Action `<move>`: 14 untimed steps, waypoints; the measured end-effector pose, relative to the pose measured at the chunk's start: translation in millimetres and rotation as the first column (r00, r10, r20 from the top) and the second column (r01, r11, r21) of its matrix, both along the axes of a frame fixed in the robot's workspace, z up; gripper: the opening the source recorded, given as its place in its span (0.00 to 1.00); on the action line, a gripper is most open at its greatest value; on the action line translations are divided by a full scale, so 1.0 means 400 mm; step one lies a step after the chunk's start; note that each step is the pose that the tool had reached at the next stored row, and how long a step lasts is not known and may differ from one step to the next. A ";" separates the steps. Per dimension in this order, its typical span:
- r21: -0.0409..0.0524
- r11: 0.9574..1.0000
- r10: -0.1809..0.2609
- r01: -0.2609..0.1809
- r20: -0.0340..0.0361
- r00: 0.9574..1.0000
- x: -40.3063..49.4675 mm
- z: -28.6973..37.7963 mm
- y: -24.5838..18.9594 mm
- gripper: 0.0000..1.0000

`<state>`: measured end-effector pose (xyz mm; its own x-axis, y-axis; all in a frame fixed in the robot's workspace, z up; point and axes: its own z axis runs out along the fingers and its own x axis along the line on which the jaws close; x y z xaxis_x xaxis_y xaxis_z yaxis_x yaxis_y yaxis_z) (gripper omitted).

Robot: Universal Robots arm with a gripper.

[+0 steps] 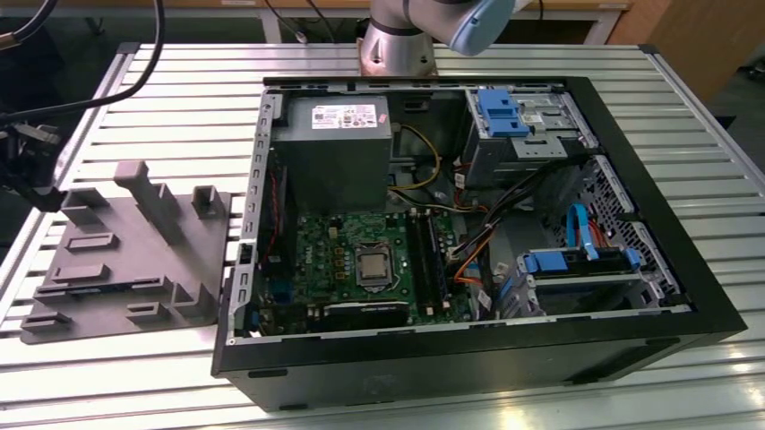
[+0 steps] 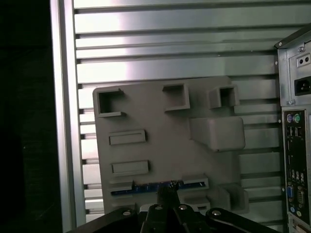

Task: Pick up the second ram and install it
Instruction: 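Reach for the second ram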

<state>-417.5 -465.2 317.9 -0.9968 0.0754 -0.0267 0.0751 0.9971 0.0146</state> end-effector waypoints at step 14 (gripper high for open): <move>0.000 1.000 0.000 0.000 0.000 1.000 -0.016 -0.007 -0.004 0.11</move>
<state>-423.7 -466.9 315.2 -0.9968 0.0754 -0.0268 0.0751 0.9971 0.0146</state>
